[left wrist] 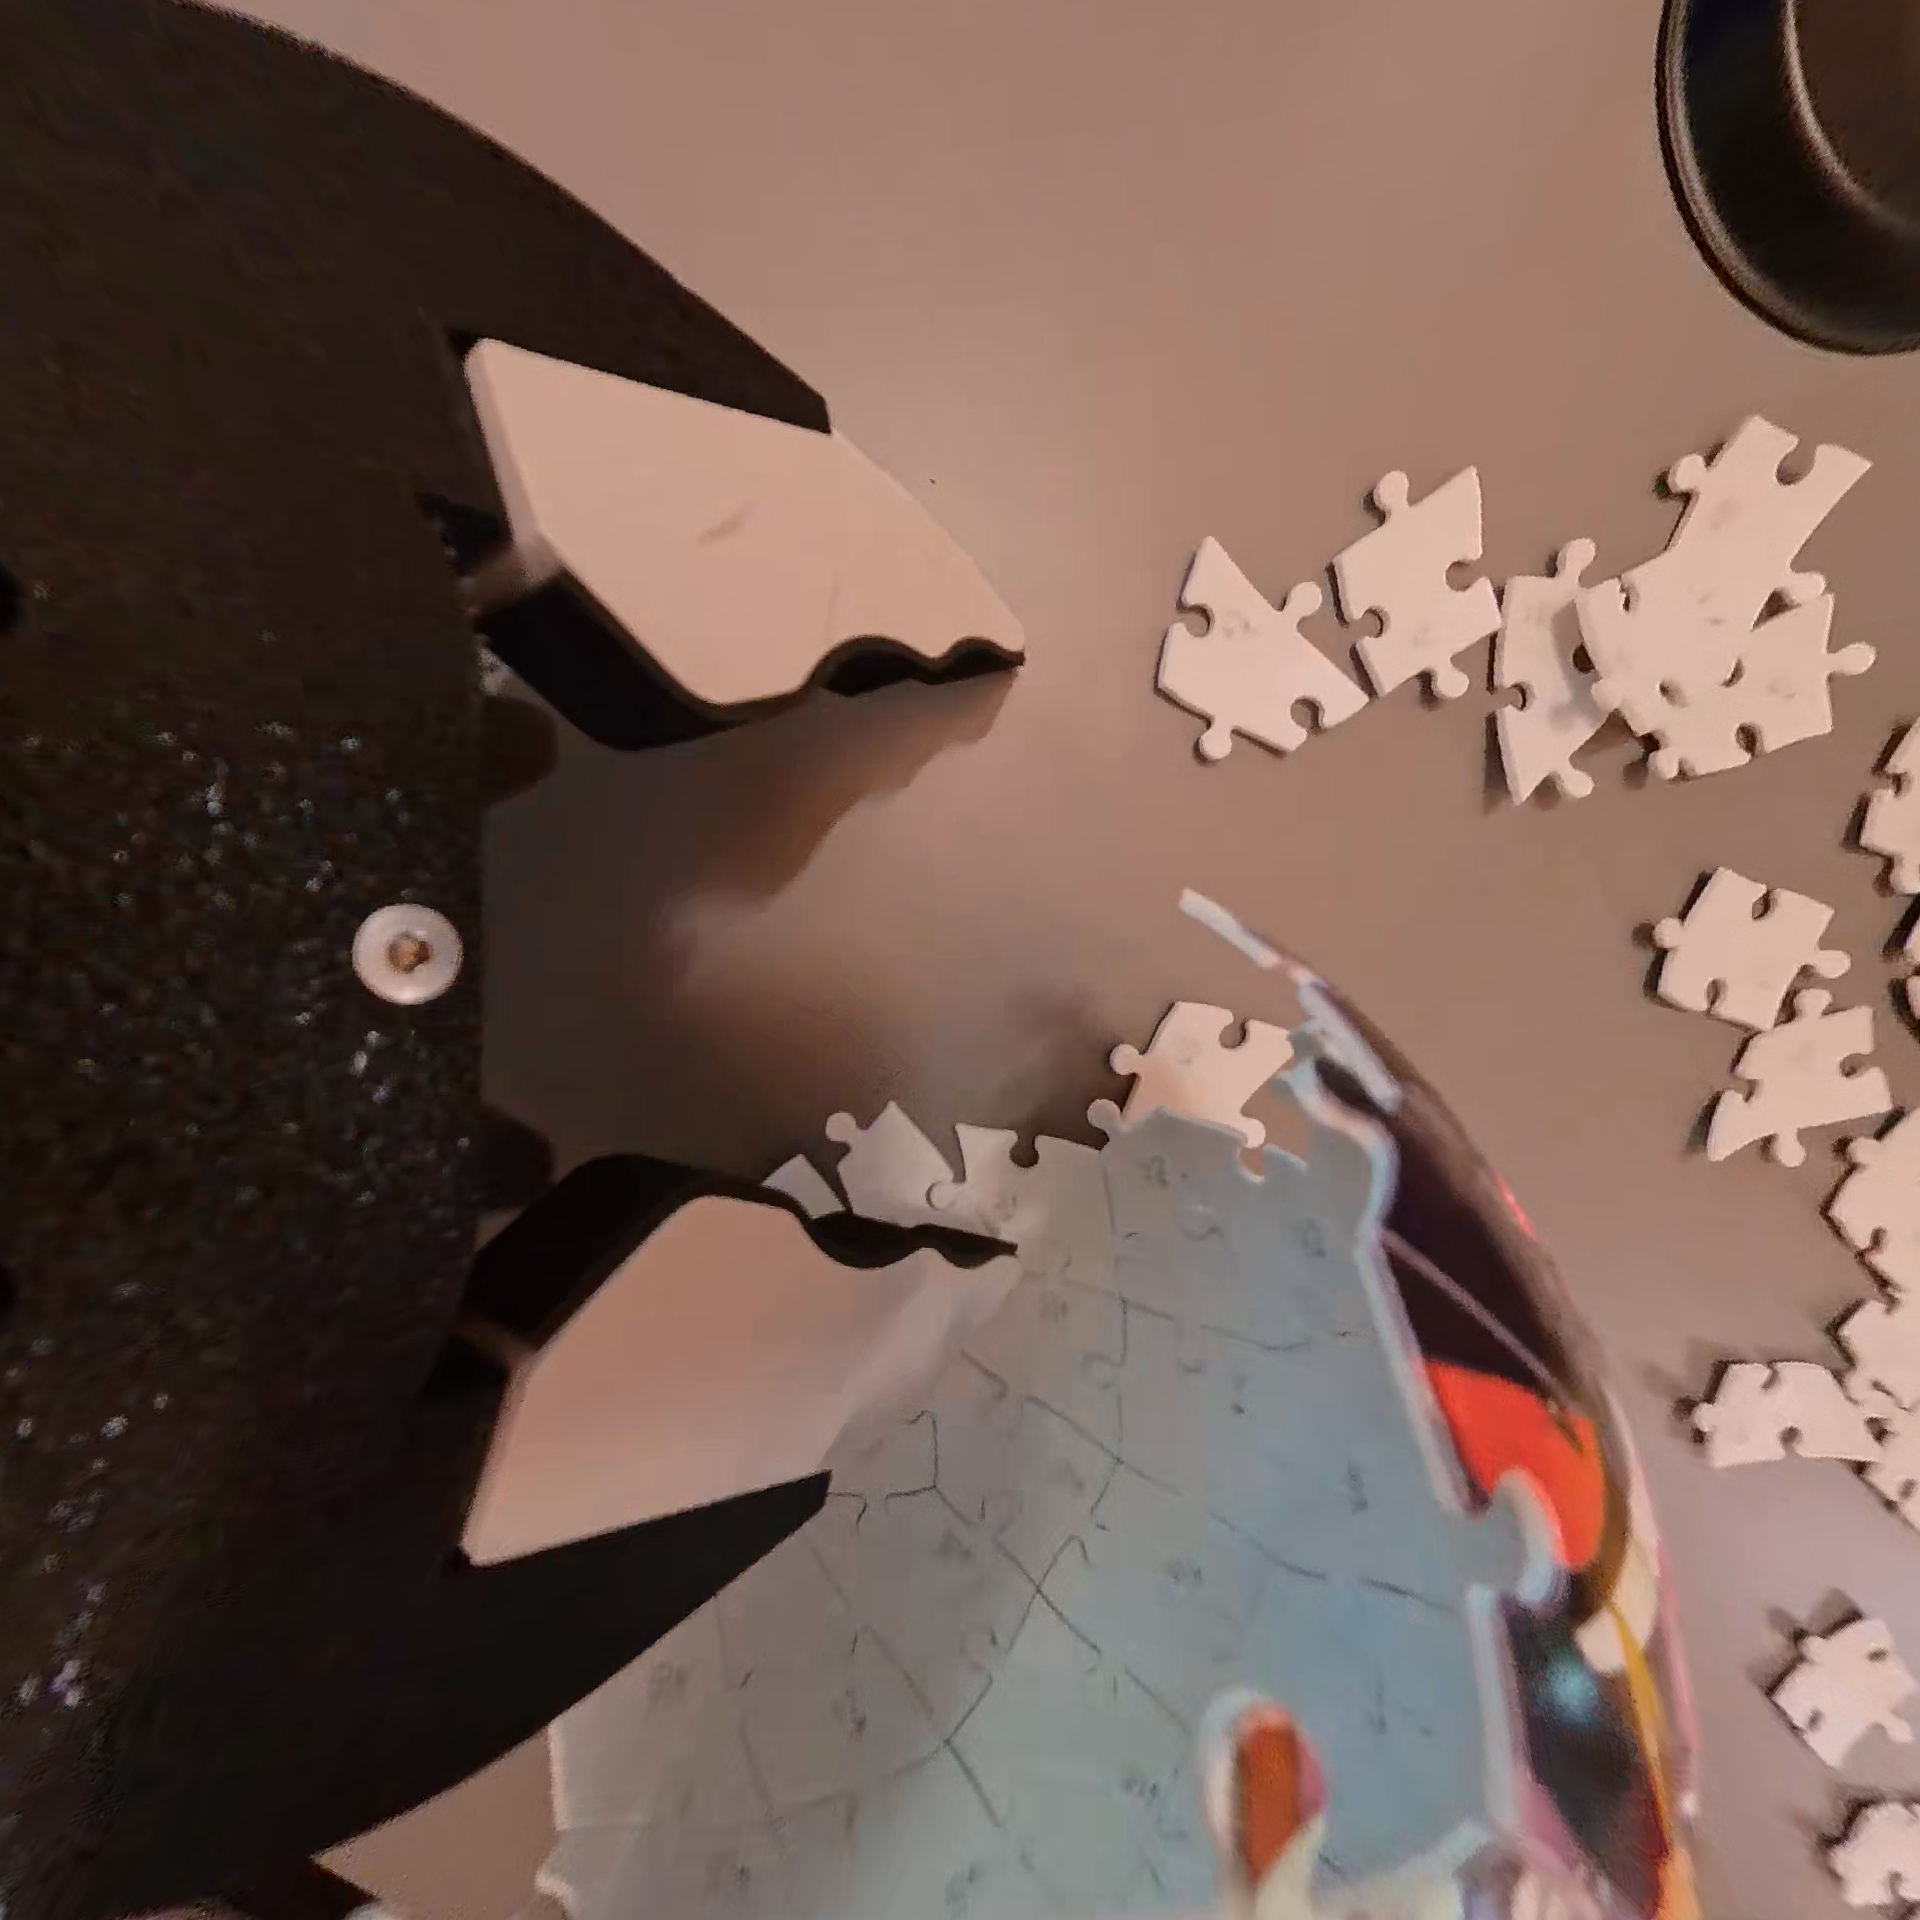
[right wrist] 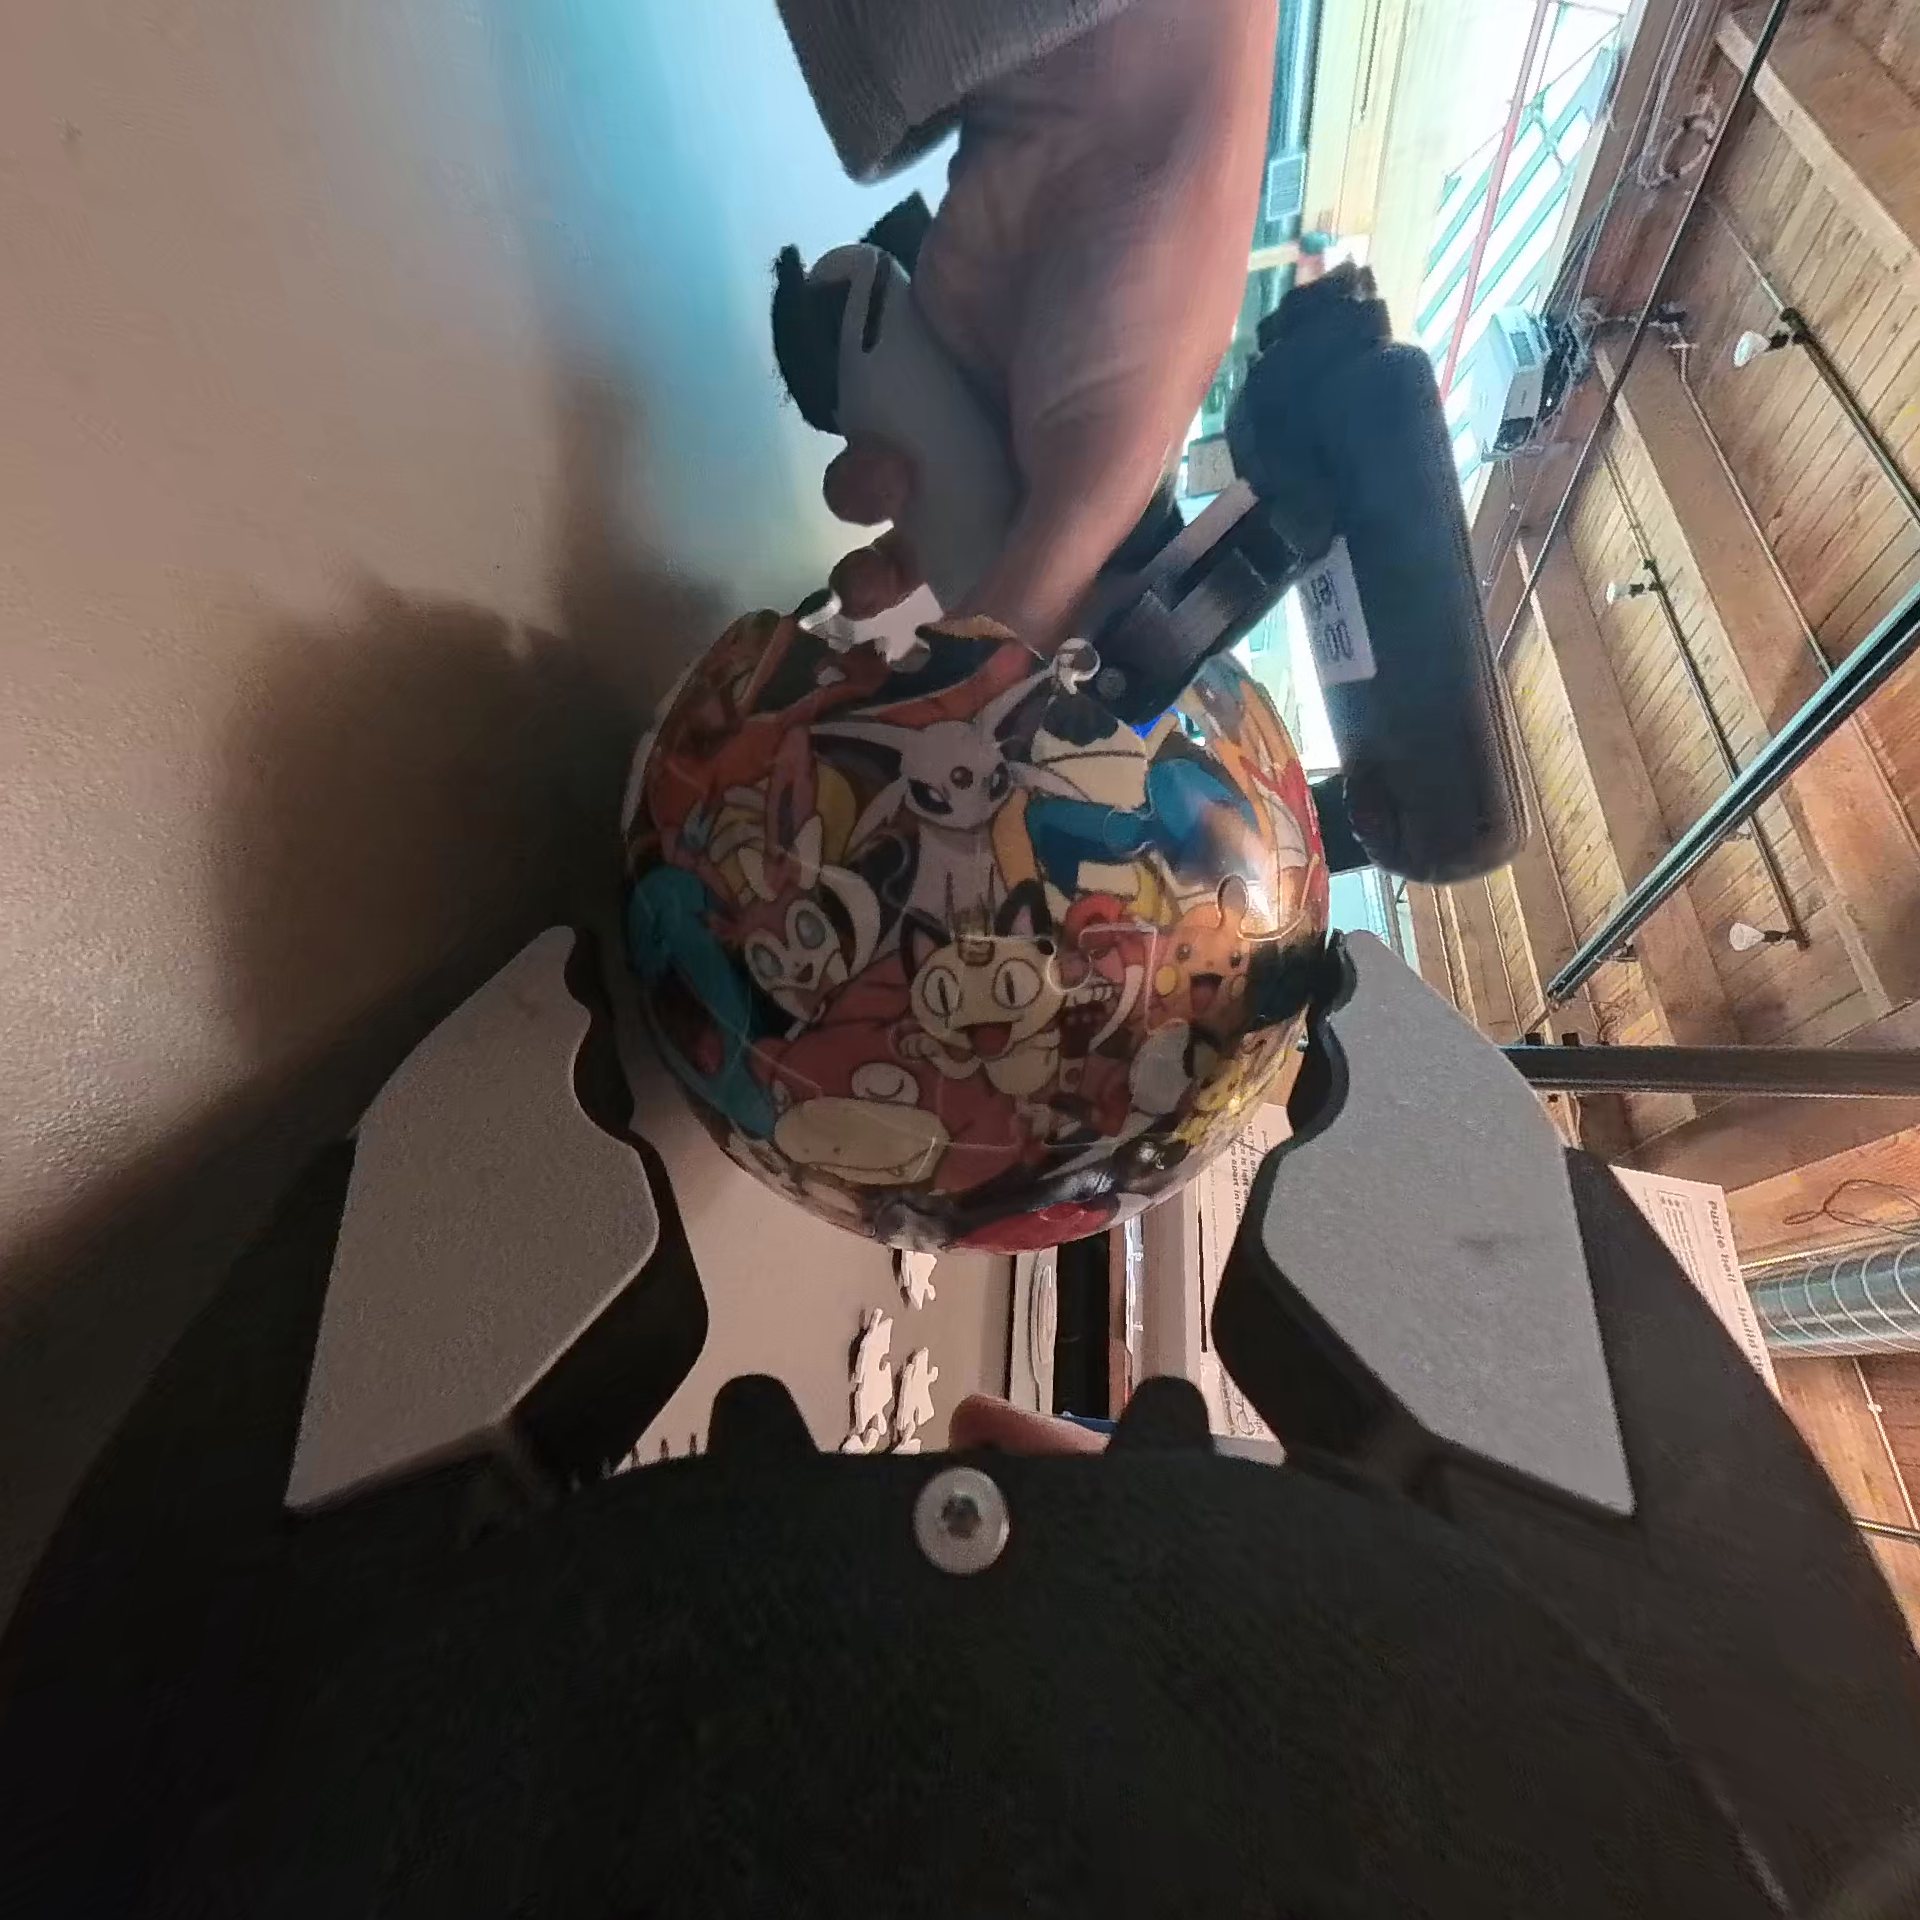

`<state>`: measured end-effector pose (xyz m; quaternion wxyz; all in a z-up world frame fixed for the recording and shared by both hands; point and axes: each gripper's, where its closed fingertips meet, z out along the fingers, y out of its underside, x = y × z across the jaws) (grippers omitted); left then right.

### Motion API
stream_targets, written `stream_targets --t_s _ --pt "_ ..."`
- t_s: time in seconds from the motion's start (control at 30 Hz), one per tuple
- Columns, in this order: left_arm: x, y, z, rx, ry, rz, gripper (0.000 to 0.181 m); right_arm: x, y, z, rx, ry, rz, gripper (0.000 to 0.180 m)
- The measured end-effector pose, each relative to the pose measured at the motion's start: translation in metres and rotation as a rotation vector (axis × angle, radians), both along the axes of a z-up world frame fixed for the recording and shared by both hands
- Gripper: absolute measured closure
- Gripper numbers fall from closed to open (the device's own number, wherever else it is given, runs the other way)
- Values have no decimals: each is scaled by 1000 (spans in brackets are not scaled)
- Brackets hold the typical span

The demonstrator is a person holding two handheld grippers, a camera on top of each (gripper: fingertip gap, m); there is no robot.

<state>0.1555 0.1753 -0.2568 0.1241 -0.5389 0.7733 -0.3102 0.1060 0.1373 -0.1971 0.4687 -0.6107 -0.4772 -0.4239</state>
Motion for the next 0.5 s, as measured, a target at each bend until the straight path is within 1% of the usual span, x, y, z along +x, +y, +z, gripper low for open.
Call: stream_targets --t_s 0.2,0.4,0.5 --pt "-6 0 -2 46 27 -28 81 -1 1 0 7 2 3 55" --pt "-5 10 -3 152 -37 -36 79 -1 1 -1 12 9 2 55" --pt "-6 6 -4 130 -43 -48 80 0 3 -1 14 15 -5 55"
